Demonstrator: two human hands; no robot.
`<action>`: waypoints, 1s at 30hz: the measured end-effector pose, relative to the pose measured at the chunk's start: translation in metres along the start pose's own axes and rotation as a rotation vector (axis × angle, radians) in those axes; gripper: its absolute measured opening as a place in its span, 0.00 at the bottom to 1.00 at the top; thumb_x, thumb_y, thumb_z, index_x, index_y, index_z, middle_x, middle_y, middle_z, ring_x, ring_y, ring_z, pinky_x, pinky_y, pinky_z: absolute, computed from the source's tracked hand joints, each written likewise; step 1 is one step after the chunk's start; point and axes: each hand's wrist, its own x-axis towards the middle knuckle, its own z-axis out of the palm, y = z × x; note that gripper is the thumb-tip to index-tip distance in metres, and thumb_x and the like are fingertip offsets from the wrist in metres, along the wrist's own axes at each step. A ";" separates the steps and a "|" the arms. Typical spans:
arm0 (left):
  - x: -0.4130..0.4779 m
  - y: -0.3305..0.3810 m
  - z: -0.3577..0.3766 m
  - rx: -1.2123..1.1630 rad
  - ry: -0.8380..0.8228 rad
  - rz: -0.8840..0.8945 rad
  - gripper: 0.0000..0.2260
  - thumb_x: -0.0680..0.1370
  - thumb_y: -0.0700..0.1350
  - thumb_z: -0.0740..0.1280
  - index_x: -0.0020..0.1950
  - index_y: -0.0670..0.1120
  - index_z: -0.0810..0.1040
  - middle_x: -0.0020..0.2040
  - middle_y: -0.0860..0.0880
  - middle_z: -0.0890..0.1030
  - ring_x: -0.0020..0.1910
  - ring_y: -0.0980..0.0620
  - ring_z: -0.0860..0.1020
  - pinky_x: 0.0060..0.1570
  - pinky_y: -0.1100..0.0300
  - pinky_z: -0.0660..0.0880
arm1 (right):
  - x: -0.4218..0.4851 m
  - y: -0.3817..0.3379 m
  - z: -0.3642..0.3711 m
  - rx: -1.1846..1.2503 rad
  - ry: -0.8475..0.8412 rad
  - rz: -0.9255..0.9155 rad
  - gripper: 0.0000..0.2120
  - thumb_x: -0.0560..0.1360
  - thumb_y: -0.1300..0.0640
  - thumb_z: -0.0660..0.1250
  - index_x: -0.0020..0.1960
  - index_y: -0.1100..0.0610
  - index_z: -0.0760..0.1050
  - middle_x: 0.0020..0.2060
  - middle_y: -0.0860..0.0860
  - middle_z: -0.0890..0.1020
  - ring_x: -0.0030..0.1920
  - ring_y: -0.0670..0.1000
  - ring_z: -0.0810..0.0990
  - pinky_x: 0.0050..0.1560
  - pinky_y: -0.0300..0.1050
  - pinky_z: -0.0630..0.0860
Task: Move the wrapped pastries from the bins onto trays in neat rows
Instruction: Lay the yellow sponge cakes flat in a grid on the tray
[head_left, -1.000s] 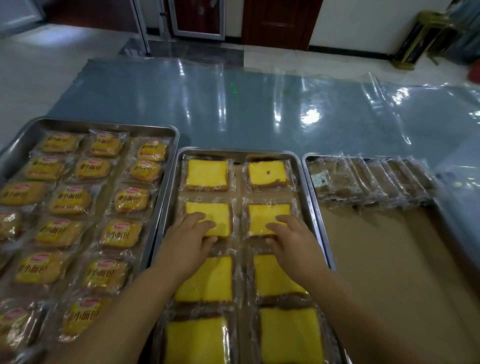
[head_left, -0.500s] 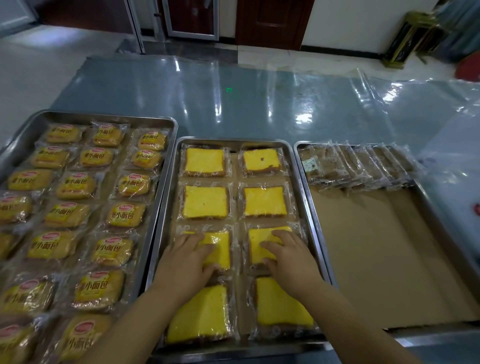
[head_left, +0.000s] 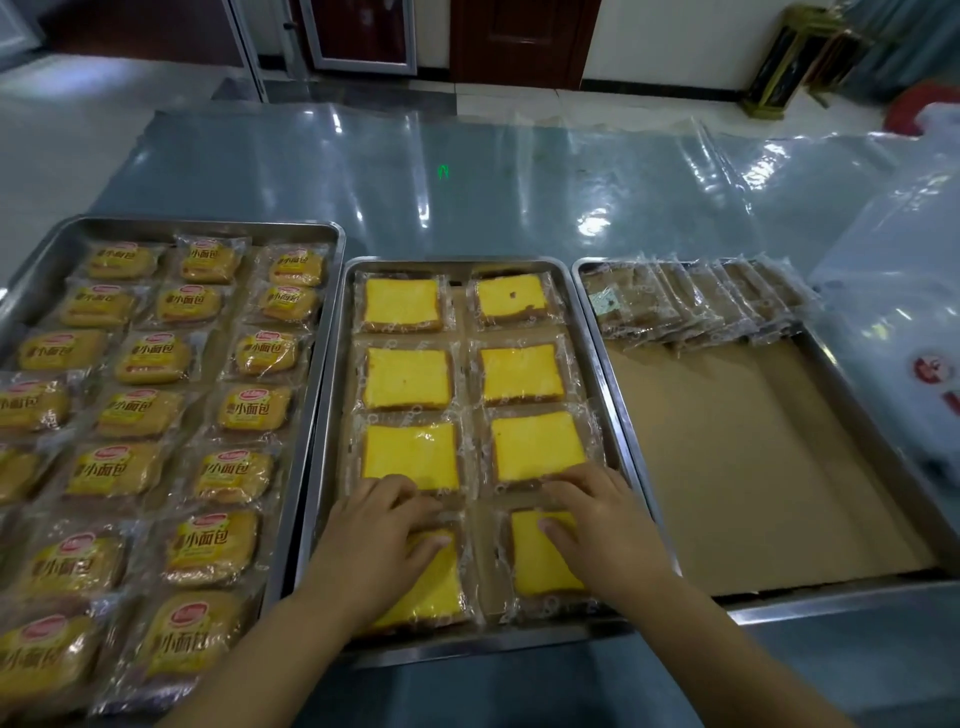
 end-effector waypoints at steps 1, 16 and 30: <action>-0.005 0.002 0.002 0.027 -0.023 0.006 0.19 0.75 0.63 0.61 0.64 0.61 0.72 0.59 0.58 0.69 0.61 0.56 0.64 0.58 0.60 0.62 | -0.005 -0.002 0.002 0.004 -0.001 0.025 0.16 0.72 0.49 0.70 0.59 0.51 0.78 0.59 0.51 0.75 0.62 0.55 0.70 0.60 0.47 0.69; -0.022 -0.006 0.023 0.114 -0.172 0.111 0.25 0.73 0.60 0.65 0.70 0.60 0.67 0.72 0.55 0.62 0.71 0.51 0.57 0.68 0.53 0.56 | -0.020 -0.012 0.009 -0.043 -0.189 0.064 0.26 0.75 0.45 0.65 0.71 0.47 0.66 0.69 0.50 0.65 0.70 0.52 0.59 0.70 0.48 0.59; 0.027 0.055 0.006 -0.054 0.097 0.113 0.13 0.75 0.55 0.66 0.59 0.56 0.77 0.56 0.60 0.74 0.55 0.57 0.70 0.50 0.62 0.71 | 0.004 0.060 -0.053 0.218 0.175 0.060 0.08 0.71 0.56 0.71 0.51 0.54 0.80 0.47 0.49 0.79 0.47 0.52 0.78 0.48 0.53 0.76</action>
